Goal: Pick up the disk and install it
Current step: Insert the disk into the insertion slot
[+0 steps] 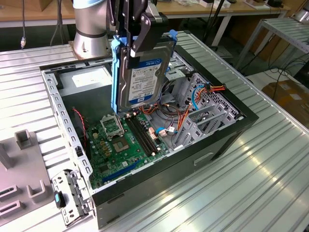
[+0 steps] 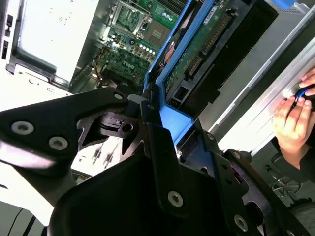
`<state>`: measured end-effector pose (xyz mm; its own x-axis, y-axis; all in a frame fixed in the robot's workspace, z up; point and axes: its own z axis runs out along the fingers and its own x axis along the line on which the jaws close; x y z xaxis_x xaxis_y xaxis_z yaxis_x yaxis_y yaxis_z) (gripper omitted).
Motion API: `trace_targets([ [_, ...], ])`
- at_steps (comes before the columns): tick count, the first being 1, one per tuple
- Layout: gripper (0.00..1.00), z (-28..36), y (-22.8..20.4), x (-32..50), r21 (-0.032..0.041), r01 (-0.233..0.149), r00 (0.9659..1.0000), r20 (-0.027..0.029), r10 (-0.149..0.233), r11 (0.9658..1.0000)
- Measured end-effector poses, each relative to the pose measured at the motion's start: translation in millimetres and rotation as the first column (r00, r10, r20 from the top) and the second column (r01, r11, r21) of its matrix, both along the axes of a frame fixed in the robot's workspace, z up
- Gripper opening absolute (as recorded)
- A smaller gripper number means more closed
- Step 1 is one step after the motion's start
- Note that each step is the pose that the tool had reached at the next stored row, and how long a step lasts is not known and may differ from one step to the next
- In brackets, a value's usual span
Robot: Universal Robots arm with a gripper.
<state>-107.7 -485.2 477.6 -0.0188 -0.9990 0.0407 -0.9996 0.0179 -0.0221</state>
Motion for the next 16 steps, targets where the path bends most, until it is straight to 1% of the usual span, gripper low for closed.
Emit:
trace_targets([
  [2, 0.37, -1.3, -5.3, 2.3, 0.0, 0.0, 1.0, 0.0, 0.0, 1.0],
  [3, 0.37, -2.2, -6.7, 6.0, 0.0001, 0.0, 1.0, 0.0, 0.0, 1.0],
  [8, 0.37, -3.9, -7.3, 22.7, -0.0009, 0.0, 1.0, -0.0001, 0.0, 1.0],
  [9, 0.37, -4.2, -7.3, 28.4, -0.0013, 0.0, 1.0, -0.0001, 0.0, 1.0],
  [10, 0.37, -4.8, -7.4, 35.7, -0.0018, 0.0, 1.0, 0.0, 0.0, 1.0],
  [12, 0.37, -5.4, -7.3, 45.8, -0.0029, 0.0, 1.0, -0.0001, 0.0, 1.0],
  [15, 0.37, -6.3, -7.4, 56.0, -0.0044, 0.0, 1.0, -0.0001, 0.0, 1.0],
  [16, 0.37, -6.5, -7.4, 57.0, -0.0049, 0.0, 1.0, 0.0, 0.0, 1.0],
])
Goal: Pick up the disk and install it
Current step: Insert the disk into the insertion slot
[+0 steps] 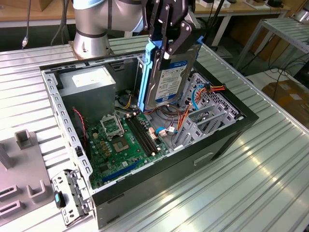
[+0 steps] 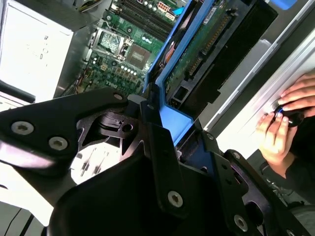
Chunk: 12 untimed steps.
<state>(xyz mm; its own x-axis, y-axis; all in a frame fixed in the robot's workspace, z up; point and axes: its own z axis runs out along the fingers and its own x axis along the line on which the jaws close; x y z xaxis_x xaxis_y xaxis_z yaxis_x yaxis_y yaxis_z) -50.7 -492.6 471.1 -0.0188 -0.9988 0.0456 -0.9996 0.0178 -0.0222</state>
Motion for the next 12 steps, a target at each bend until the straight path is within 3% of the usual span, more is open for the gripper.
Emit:
trace_targets([
  [12, 0.37, -0.1, 0.0, 1.0, -0.0006, 0.0, 1.0, 0.0, 0.0, 1.0],
])
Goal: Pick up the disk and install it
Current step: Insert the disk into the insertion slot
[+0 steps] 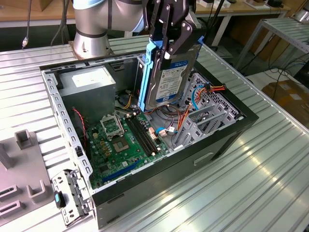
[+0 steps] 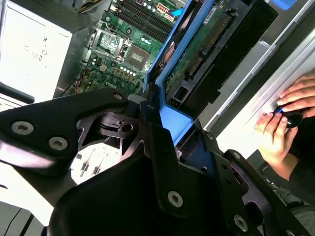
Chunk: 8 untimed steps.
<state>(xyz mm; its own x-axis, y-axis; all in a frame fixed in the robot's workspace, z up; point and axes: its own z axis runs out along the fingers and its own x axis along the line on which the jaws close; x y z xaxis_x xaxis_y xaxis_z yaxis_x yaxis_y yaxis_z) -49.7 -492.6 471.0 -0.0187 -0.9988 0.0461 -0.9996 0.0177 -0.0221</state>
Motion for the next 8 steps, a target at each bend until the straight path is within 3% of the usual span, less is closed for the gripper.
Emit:
trace_targets([
  [4, 0.37, 0.0, -2.0, 0.1, -0.0001, 0.0, 1.0, 0.0, 0.0, 1.0],
  [8, 0.37, 0.0, -8.7, 0.0, 0.0, 0.0, 1.0, 0.0, 0.0, 1.0],
])
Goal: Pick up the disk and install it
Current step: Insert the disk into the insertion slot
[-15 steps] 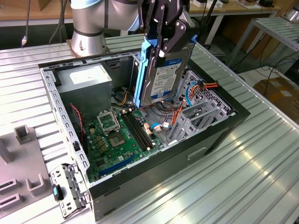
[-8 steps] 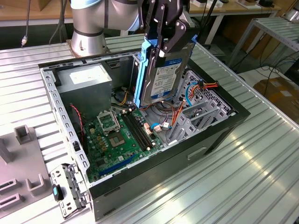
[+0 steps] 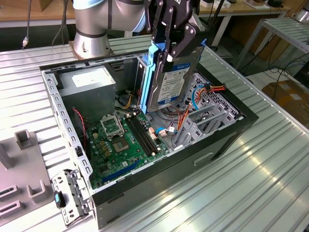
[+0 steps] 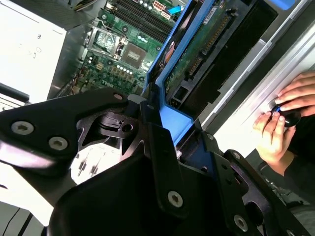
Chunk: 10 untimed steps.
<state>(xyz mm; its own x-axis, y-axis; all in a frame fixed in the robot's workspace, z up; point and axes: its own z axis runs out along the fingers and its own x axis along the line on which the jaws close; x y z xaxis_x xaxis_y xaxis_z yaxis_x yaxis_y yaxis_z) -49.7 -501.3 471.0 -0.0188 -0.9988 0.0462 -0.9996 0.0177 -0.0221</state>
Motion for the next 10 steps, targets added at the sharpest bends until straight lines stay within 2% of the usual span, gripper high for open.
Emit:
trace_targets([
  [2, 0.37, 0.0, -6.9, 0.0, 0.0, 0.0, 1.0, 0.0, 0.0, 1.0],
  [5, 0.37, -0.2, -13.9, 0.0, 0.0, 0.0, 1.0, 0.0, 0.0, 1.0],
  [7, 0.37, -0.4, -17.3, 0.0, 0.0001, 0.0, 1.0, 0.0, 0.0, 1.0],
  [10, 0.37, -0.5, -19.9, 0.3, 0.0, 0.0, 1.0, 0.0, 0.0, 1.0],
])
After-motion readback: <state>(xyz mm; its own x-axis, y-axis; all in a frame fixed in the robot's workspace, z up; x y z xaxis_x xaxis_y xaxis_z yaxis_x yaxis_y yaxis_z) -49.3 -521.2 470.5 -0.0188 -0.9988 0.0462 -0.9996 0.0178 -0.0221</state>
